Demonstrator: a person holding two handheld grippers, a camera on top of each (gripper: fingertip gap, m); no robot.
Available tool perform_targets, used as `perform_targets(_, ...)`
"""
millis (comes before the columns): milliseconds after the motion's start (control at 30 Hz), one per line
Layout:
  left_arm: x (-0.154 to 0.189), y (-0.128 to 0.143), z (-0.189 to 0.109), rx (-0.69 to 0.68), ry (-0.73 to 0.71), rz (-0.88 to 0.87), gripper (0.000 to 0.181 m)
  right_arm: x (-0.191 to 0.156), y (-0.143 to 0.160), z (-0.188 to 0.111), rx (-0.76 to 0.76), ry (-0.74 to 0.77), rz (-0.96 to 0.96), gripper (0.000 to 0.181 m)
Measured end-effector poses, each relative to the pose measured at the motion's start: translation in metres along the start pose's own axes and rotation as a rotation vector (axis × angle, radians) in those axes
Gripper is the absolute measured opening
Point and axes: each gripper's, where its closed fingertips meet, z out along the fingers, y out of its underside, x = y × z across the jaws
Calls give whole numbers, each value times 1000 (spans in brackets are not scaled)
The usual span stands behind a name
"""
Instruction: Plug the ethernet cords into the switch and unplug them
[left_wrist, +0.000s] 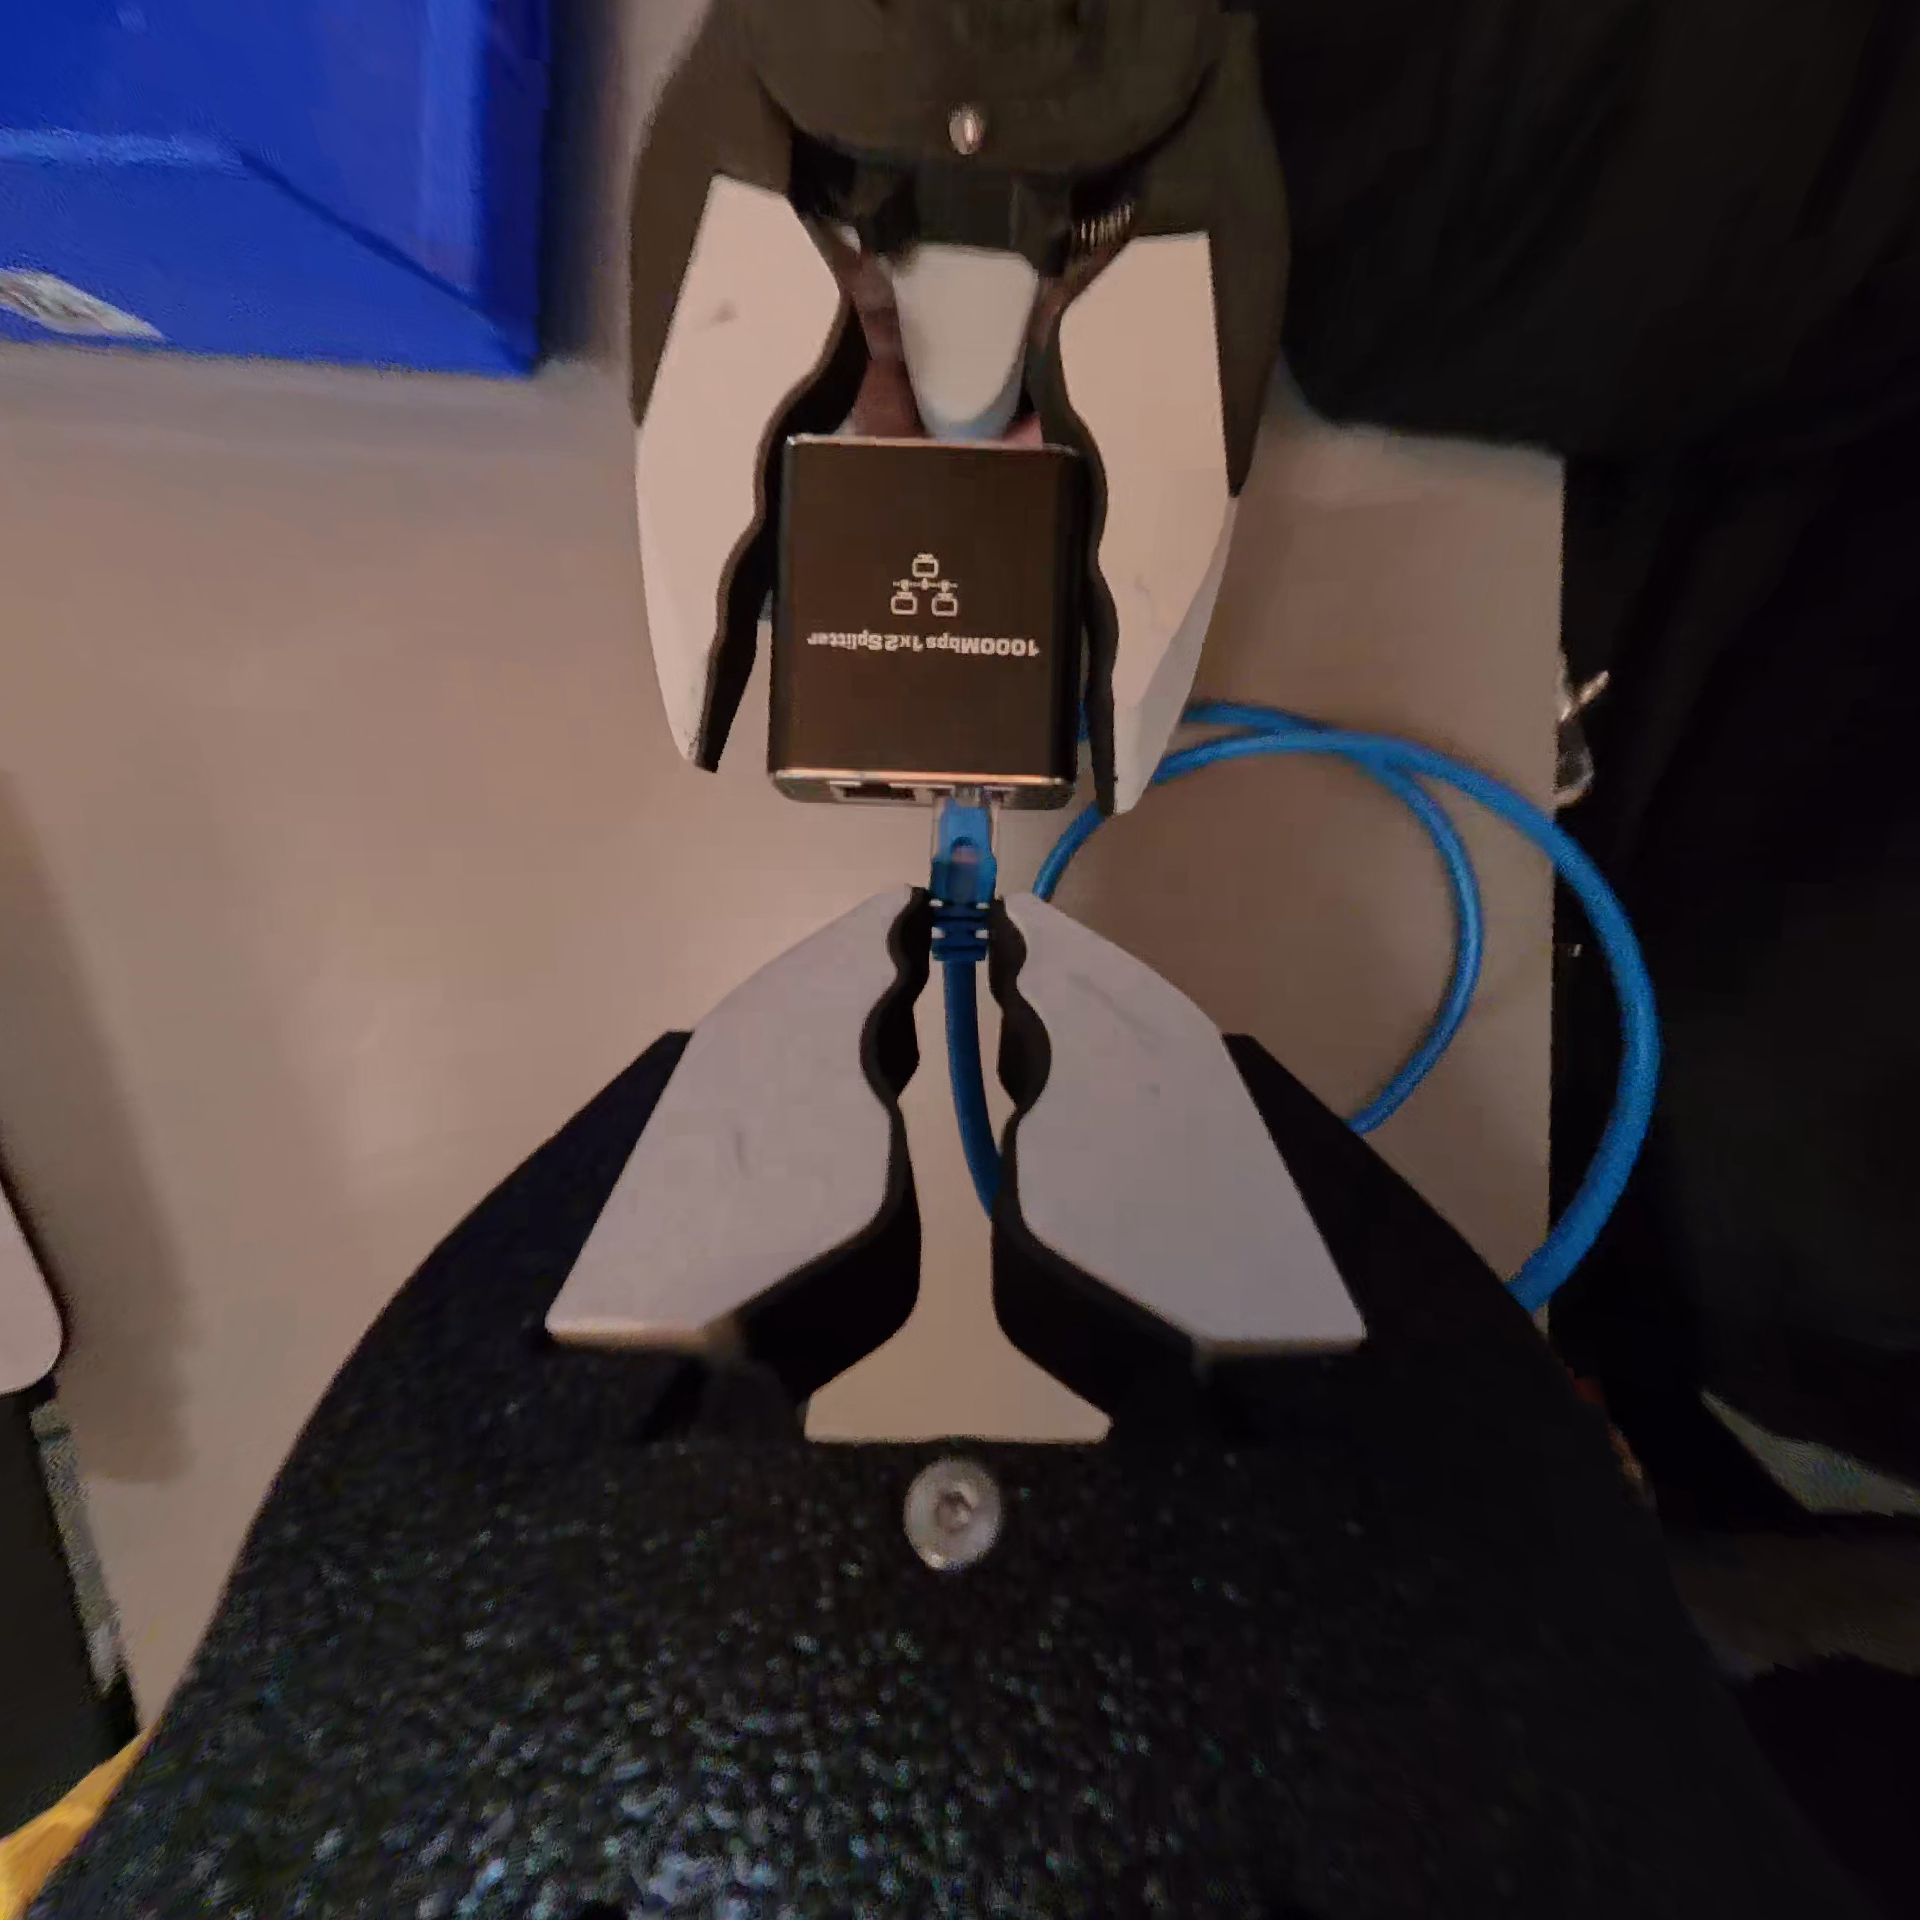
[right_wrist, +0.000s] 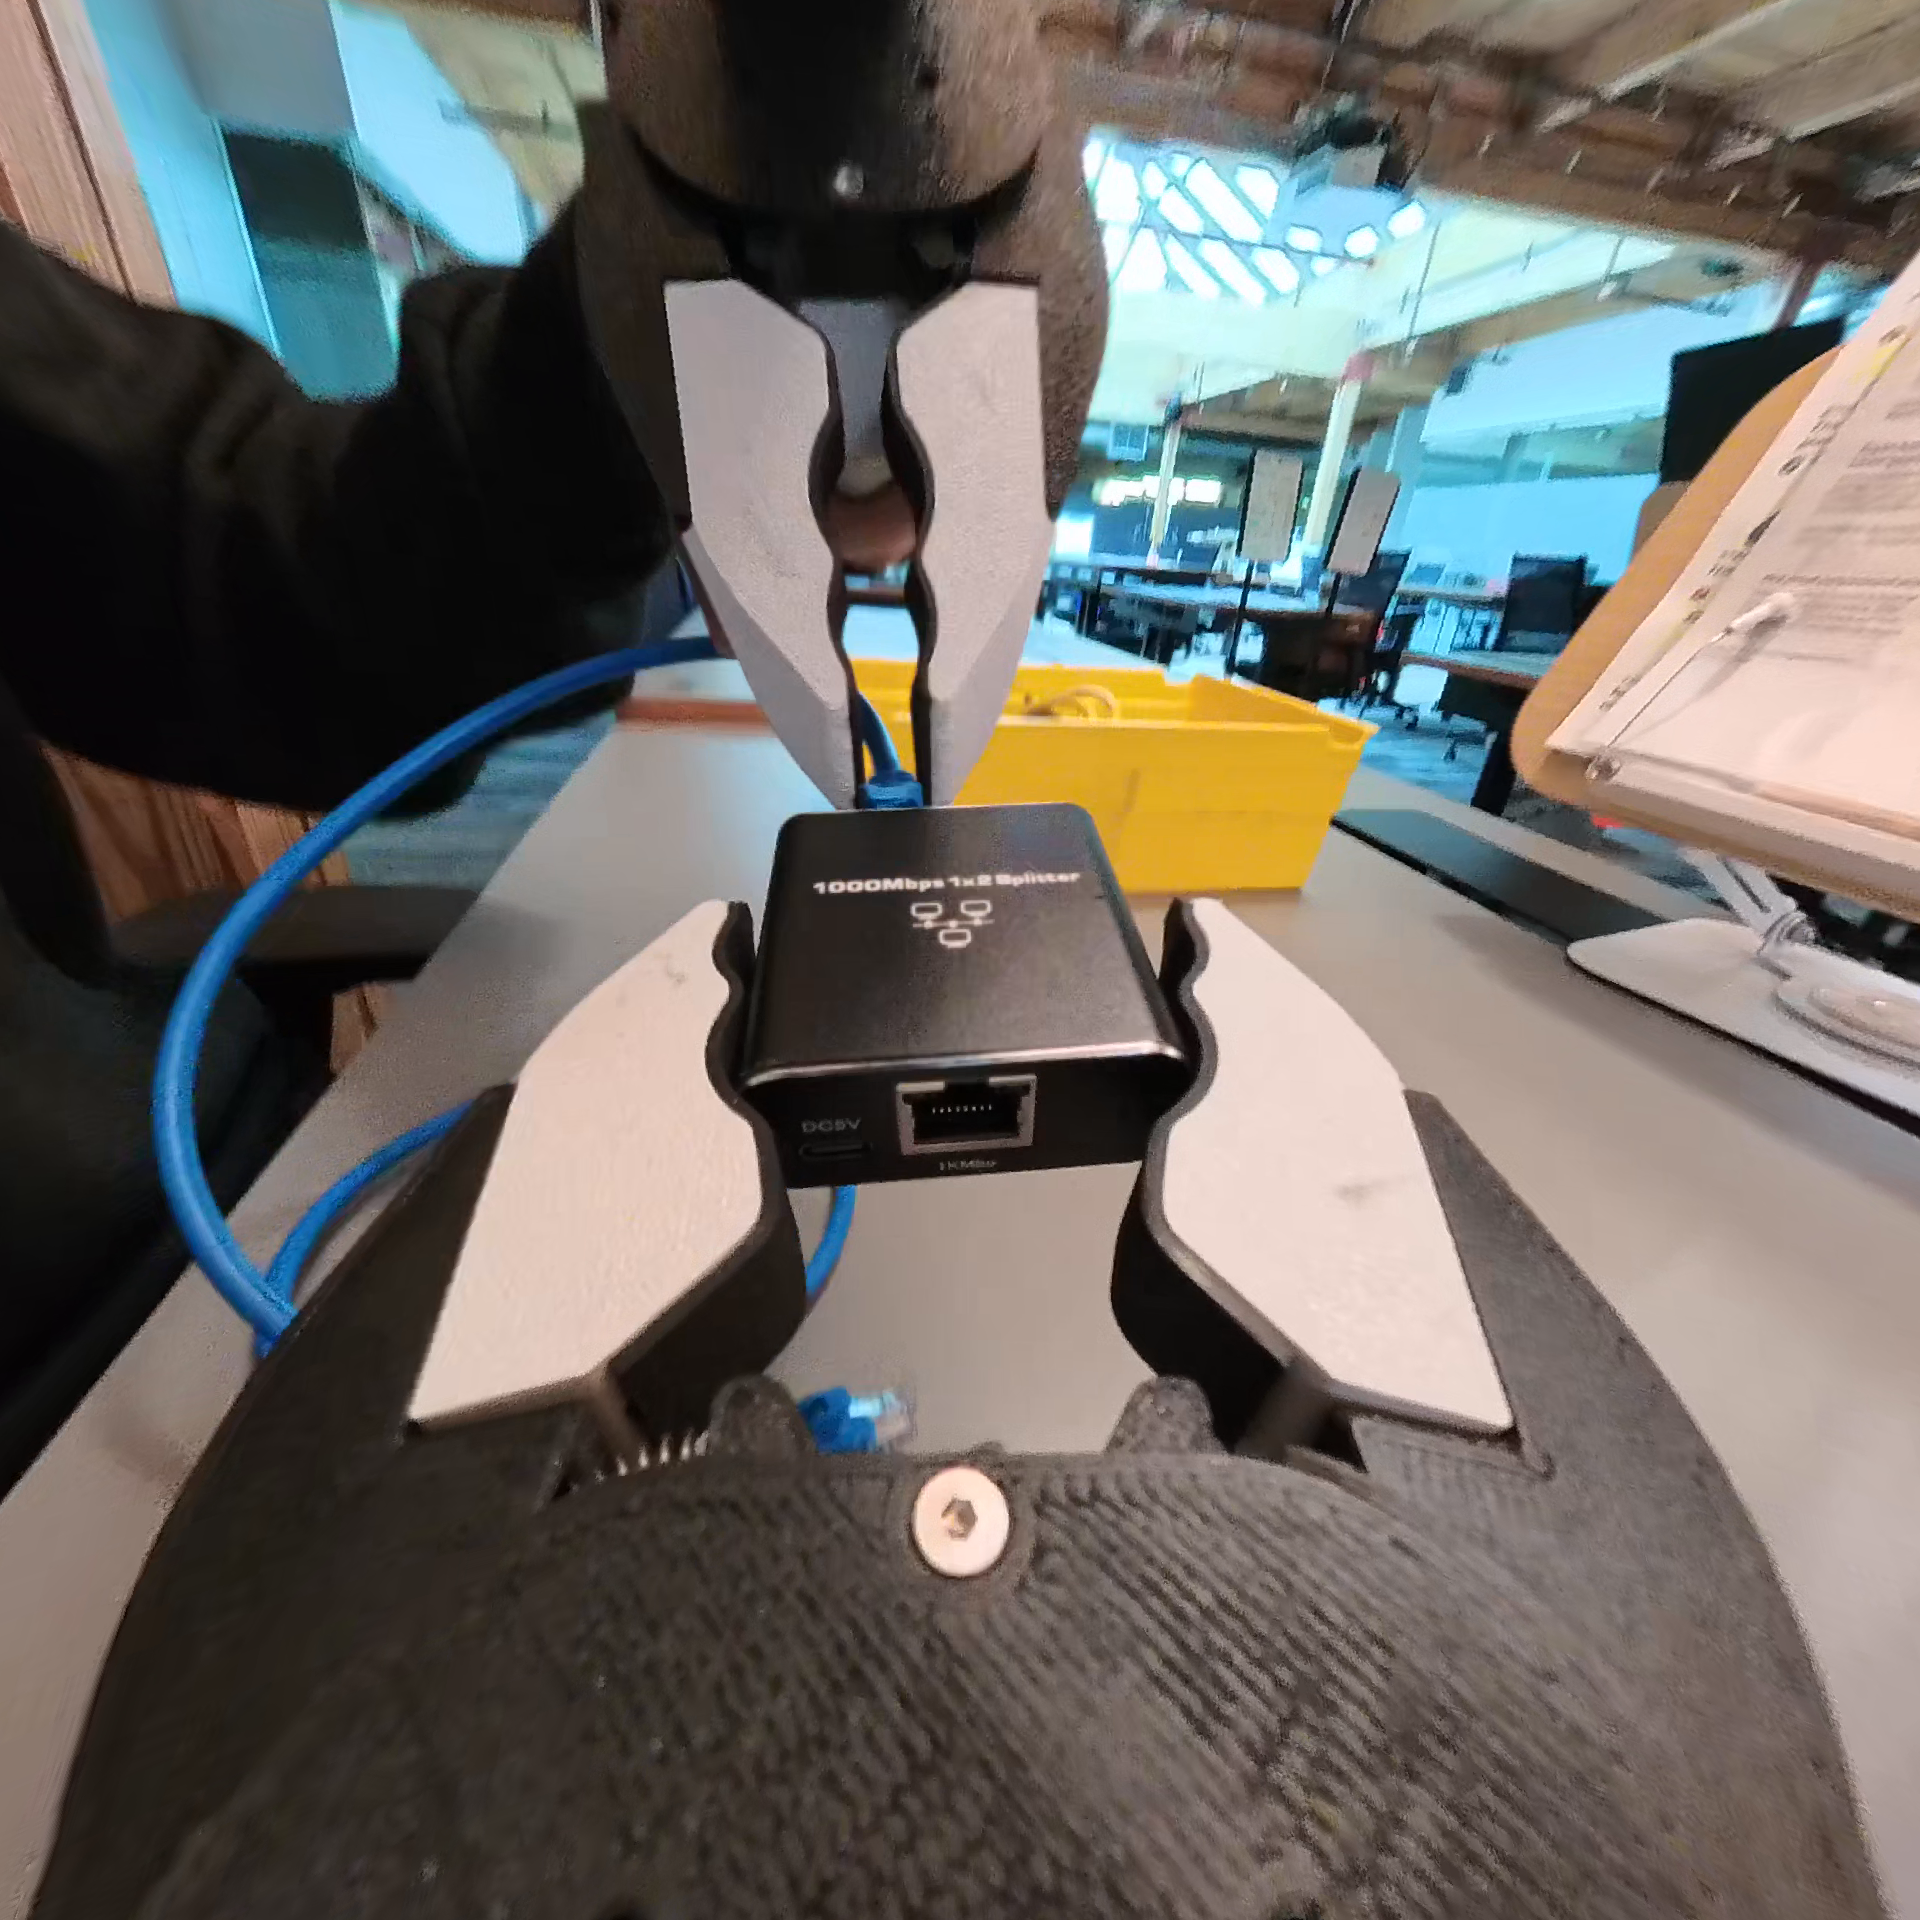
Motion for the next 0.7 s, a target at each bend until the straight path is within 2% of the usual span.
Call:
perform_targets(67,-1,-9,-9,89,1,-24,9,0,-9,-1,52,5,-9,75)
perform_targets(267,-5,-24,-17,242,-65,11,12,6,-22,-11,107,55,-75,75)
perform_targets(400,-4,-24,-14,352,-15,-39,14,5,-20,-9,95,53,-77,75)
perform_targets(533,-2,-22,-11,401,4,-67,12,3,-18,-4,86,39,-71,75)
perform_targets(700,-2,-18,-10,383,-15,-35,12,0,-16,-1,80,25,-56,75)
